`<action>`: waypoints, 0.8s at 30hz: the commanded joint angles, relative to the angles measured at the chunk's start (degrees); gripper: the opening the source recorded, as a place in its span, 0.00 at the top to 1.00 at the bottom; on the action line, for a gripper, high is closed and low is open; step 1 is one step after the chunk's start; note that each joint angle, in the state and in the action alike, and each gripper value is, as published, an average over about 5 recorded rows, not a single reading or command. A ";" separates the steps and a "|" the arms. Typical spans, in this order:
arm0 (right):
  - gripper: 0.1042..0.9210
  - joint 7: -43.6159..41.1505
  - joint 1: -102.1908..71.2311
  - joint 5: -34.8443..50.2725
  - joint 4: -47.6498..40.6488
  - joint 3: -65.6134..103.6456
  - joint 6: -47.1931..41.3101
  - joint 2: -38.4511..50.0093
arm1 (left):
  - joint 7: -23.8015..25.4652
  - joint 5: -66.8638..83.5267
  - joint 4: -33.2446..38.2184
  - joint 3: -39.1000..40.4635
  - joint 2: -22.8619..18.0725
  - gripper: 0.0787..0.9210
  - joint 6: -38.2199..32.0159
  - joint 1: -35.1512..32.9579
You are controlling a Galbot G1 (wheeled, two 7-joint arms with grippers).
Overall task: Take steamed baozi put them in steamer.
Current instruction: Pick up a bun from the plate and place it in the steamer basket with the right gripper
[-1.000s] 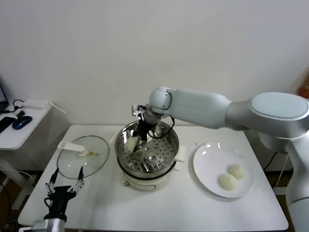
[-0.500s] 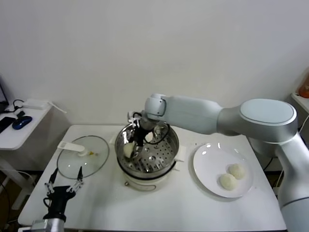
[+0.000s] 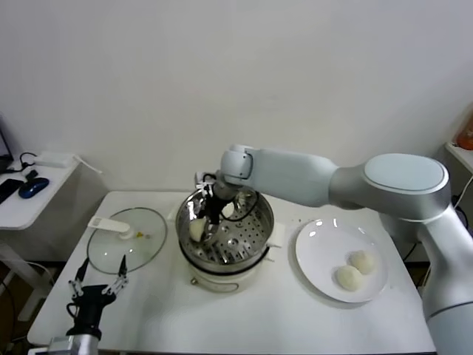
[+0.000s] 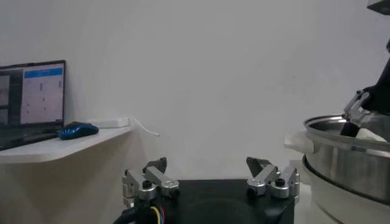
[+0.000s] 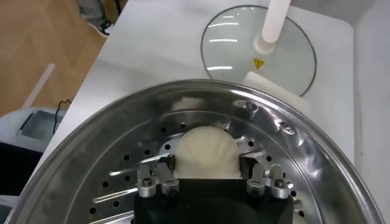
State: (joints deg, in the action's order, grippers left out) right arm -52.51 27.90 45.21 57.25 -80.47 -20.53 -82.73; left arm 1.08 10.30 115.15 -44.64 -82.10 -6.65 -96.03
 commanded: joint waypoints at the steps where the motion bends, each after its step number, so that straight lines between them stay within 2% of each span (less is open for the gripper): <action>1: 0.21 -0.83 0.12 -0.47 -0.02 0.34 0.16 -0.07 | 0.01 -0.02 -0.08 0.00 -0.02 0.12 -0.06 -0.05; 5: 0.13 -2.43 1.89 -0.22 1.50 0.26 0.41 1.16 | -0.01 -0.02 -0.09 -0.02 -0.04 0.12 -0.06 -0.05; 10: 0.12 -4.66 7.04 1.42 6.80 -0.80 1.16 5.90 | -0.05 -0.01 0.03 0.03 -0.15 0.12 0.02 -0.04; 19: 0.12 -10.54 22.77 3.82 20.55 -8.39 4.79 24.36 | -0.07 -0.23 0.40 0.40 -0.33 0.12 0.39 0.23; 24: 0.12 -14.23 26.69 -4.05 24.30 -12.39 8.39 33.94 | -0.07 -0.75 0.45 0.81 -0.71 0.12 1.02 1.10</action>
State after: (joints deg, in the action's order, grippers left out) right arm -61.01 43.62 46.84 71.83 -86.48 -16.27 -65.79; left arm 1.01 10.02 115.56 -44.07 -82.59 -6.16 -95.54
